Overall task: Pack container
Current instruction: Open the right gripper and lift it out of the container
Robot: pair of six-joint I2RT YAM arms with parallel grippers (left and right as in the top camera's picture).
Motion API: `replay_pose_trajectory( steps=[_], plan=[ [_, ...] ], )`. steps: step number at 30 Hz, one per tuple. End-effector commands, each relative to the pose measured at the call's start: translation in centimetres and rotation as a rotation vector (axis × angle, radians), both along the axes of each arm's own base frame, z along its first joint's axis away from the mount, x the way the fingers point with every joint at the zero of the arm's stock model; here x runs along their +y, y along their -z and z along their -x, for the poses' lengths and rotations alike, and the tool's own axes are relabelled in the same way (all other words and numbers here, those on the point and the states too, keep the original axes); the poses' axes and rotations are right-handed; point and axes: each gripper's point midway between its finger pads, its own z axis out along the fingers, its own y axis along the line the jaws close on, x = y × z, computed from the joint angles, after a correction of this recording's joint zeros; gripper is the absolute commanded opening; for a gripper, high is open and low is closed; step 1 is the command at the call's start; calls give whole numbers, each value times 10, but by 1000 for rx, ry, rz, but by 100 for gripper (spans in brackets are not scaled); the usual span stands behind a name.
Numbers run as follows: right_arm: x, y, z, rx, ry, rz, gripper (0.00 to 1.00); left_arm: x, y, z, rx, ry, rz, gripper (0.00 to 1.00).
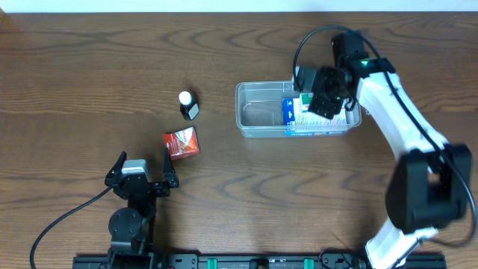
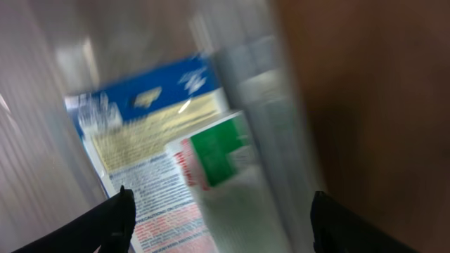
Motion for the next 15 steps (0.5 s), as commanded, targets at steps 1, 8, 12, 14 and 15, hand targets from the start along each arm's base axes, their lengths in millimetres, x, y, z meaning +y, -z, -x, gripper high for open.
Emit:
replay_pose_trajectory(
  steps=[1,8,12,14,15],
  plan=[
    [-16,-72,-6,-127,341,-127,78,2,18,1,50,-10,-22,98],
    [-124,-123,4,-235,961,-208,88,2,18,1,50,-10,-22,98],
    [-174,-105,19,-157,1104,-197,91,2,18,1,50,-10,-22,98],
    [-187,-90,26,-88,1155,-208,91,2,18,1,50,-10,-22,98],
    [-191,-81,29,-48,1188,-221,90,2,18,1,50,-10,-22,98]
  ],
)
